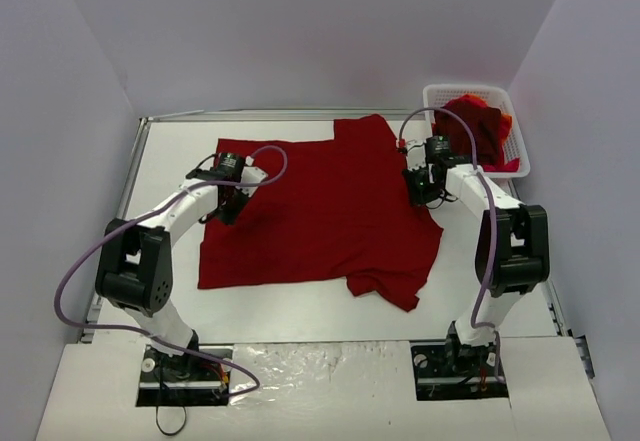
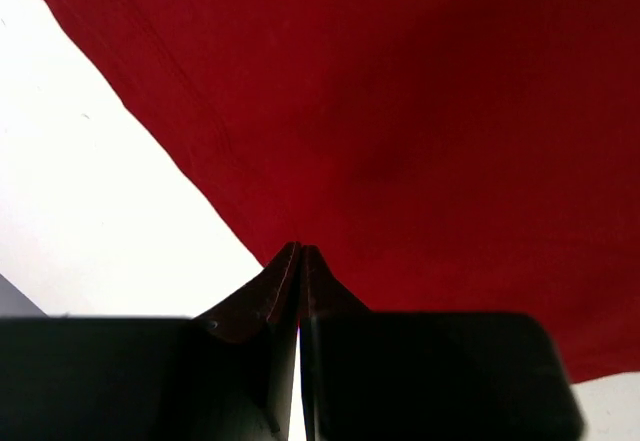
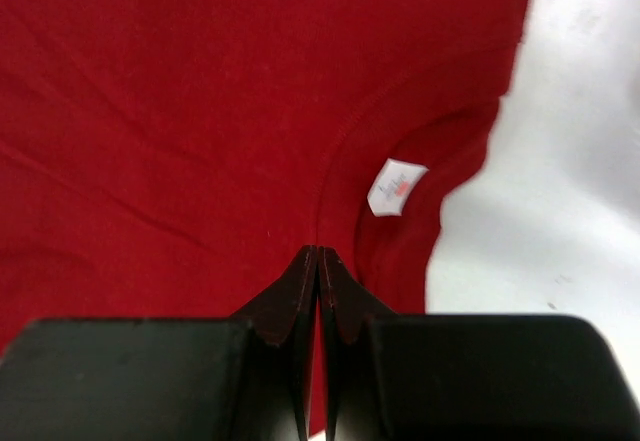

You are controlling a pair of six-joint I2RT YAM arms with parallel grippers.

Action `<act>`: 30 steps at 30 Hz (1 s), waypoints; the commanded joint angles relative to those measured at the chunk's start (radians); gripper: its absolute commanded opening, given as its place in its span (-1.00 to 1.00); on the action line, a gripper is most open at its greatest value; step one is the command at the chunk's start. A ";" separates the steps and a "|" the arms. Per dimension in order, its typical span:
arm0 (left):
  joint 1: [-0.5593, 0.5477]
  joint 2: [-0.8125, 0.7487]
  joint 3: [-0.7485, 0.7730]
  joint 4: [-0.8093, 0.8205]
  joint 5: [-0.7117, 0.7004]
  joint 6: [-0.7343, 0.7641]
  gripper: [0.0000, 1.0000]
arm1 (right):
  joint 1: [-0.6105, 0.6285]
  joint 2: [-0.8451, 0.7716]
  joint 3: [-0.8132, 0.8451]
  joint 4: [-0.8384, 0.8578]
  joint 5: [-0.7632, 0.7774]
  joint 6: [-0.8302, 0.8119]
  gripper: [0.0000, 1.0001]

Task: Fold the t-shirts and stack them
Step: Flatten out the tshirt

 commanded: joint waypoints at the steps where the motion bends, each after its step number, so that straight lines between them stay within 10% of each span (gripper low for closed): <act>1: -0.012 0.024 0.094 0.028 -0.018 -0.023 -0.95 | 0.010 0.045 0.055 -0.015 -0.009 -0.023 -1.00; 30: 0.054 0.468 0.471 -0.056 -0.130 -0.073 -0.95 | 0.021 0.539 0.518 -0.097 0.048 -0.022 -1.00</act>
